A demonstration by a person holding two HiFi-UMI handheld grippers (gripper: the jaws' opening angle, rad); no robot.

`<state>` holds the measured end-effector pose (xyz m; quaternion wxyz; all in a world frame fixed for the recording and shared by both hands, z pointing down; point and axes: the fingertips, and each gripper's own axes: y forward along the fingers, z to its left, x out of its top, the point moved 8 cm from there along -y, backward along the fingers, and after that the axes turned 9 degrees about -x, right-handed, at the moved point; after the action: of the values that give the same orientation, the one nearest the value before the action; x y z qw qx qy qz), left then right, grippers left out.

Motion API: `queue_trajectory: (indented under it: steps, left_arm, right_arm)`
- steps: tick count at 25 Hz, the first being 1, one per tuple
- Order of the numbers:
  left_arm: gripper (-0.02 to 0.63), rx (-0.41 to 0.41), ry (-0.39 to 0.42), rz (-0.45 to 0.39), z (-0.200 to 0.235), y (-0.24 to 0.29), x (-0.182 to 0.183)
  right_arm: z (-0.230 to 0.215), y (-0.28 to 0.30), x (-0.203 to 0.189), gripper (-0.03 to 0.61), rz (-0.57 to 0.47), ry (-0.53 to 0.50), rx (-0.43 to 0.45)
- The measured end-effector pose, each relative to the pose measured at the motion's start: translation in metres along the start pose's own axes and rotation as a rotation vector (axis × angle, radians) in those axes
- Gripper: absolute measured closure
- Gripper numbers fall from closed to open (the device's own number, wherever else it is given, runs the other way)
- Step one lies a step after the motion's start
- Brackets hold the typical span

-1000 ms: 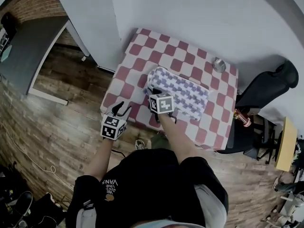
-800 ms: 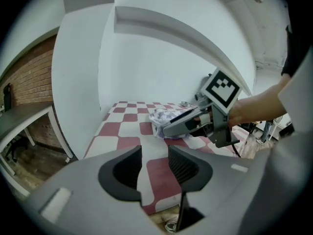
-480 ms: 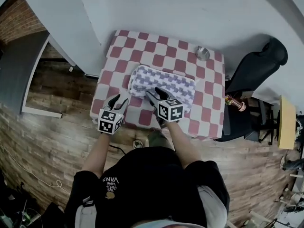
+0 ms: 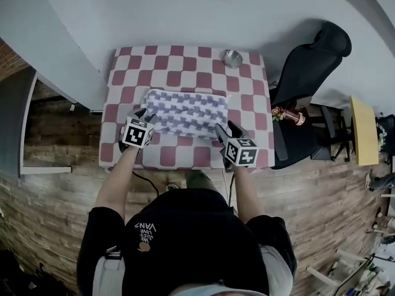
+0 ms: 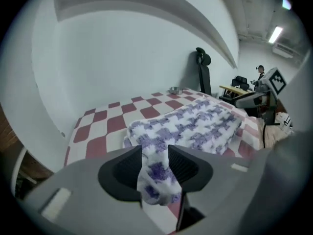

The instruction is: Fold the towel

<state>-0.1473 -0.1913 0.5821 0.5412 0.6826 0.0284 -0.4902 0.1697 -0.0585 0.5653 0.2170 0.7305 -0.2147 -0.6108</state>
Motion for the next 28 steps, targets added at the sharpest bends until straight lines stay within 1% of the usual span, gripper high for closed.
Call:
queue_trajectory:
  steps: [2, 3, 5, 8, 10, 11, 14, 16, 17, 19, 21, 23, 27, 28]
  left_arm:
    - [0.471, 0.018, -0.015, 0.055, 0.008, 0.008, -0.003]
    - [0.471, 0.027, -0.025, 0.076, 0.012, 0.011, -0.005]
    - [0.471, 0.037, -0.043, 0.103, 0.015, 0.016, -0.01]
    - [0.482, 0.042, -0.06, 0.11, 0.014, 0.023, -0.018]
    - [0.533, 0.043, -0.055, 0.095, 0.014, 0.021, -0.016]
    - [0.546, 0.047, -0.057, 0.082, 0.015, 0.019, -0.015]
    - [0.551, 0.057, -0.072, 0.045, 0.024, 0.011, -0.013]
    - [0.548, 0.046, -0.061, 0.048, 0.028, 0.009, -0.015]
    - [0.546, 0.037, -0.048, 0.054, 0.029, 0.01, -0.018]
    - [0.545, 0.019, -0.02, 0.064, 0.029, 0.01, -0.024]
    - [0.545, 0.013, 0.004, 0.059, 0.029, 0.009, -0.029]
    - [0.545, 0.014, 0.018, 0.043, 0.028, 0.009, -0.031]
    - [0.545, 0.023, 0.039, 0.035, 0.026, 0.011, -0.034]
    - [0.545, 0.026, 0.039, 0.036, 0.026, 0.011, -0.034]
  right_arm:
    - [-0.002, -0.001, -0.011, 0.356, 0.038, -0.043, -0.011]
    - [-0.003, 0.0, -0.016, 0.356, 0.057, -0.042, -0.017]
    - [-0.006, 0.005, -0.027, 0.356, 0.095, -0.002, -0.021]
    - [-0.013, 0.014, -0.041, 0.356, 0.149, 0.111, -0.005]
    - [-0.017, 0.017, -0.048, 0.356, 0.183, 0.179, 0.016]
    - [-0.018, 0.018, -0.052, 0.356, 0.203, 0.203, 0.027]
    - [-0.022, 0.023, -0.058, 0.354, 0.249, 0.26, 0.065]
    - [-0.026, 0.025, -0.058, 0.349, 0.26, 0.314, 0.109]
    - [-0.029, 0.025, -0.057, 0.345, 0.26, 0.366, 0.14]
    - [-0.036, 0.023, -0.058, 0.345, 0.251, 0.52, 0.212]
    - [-0.044, 0.025, -0.058, 0.345, 0.252, 0.648, 0.256]
    - [-0.048, 0.03, -0.056, 0.345, 0.272, 0.693, 0.276]
    - [-0.04, 0.044, -0.053, 0.347, 0.337, 0.726, 0.336]
    - [-0.038, 0.048, -0.053, 0.369, 0.355, 0.739, 0.345]
